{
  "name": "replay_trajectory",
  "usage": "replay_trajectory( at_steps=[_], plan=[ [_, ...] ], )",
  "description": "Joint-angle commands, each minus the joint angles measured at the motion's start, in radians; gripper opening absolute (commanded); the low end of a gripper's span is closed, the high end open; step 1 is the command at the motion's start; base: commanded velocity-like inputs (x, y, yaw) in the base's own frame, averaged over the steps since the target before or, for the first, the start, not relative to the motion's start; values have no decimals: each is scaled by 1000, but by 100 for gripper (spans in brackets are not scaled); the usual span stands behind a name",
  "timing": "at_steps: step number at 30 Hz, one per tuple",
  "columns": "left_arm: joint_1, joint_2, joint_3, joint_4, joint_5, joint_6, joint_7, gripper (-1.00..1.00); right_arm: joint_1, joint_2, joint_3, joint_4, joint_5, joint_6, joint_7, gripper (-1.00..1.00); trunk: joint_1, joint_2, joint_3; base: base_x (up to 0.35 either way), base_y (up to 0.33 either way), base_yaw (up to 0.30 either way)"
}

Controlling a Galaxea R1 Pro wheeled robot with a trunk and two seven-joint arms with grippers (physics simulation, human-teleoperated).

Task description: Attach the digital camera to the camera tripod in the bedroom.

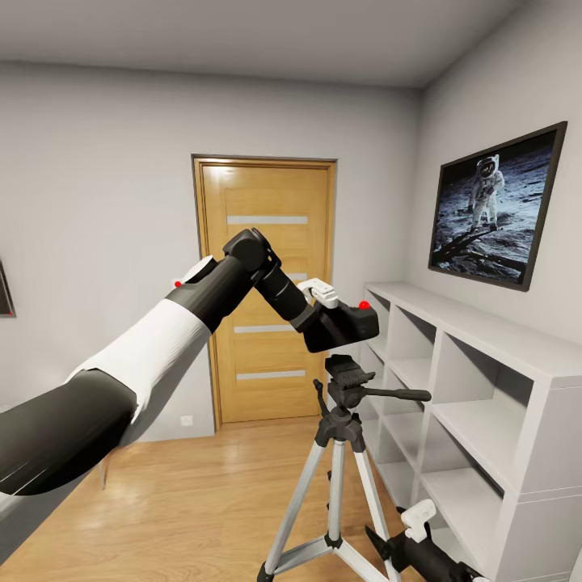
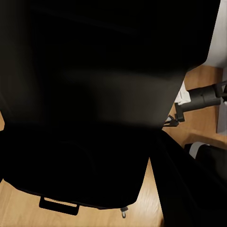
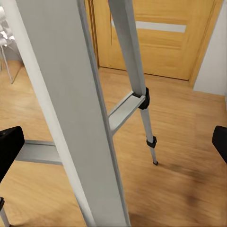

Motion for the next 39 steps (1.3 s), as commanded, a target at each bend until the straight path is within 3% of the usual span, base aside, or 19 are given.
replay_trajectory(
  at_steps=[1, 11, 21, 39],
  plan=[
    [0, 0, 0, 0, -10, 10, -13, -100, 0, -1, 3, 0, -5, -3, 1, 100, 0, -1, -1, 0, 0, 0],
    [0, 0, -1, 1, -9, 10, -13, -100, 0, 8, 2, 0, -5, 1, -3, 100, 0, -1, -1, 0, 0, 0],
    [1, 0, -1, 1, -9, 10, -13, -100, -4, 42, 2, -1, -3, 2, -41, 100, 0, -1, -1, 0, 0, 0],
    [3, 0, -2, 1, -9, 10, -13, -100, -10, 48, 3, -1, -3, 32, -64, 100, 0, -1, -1, 0, 0, 0]
  ],
)
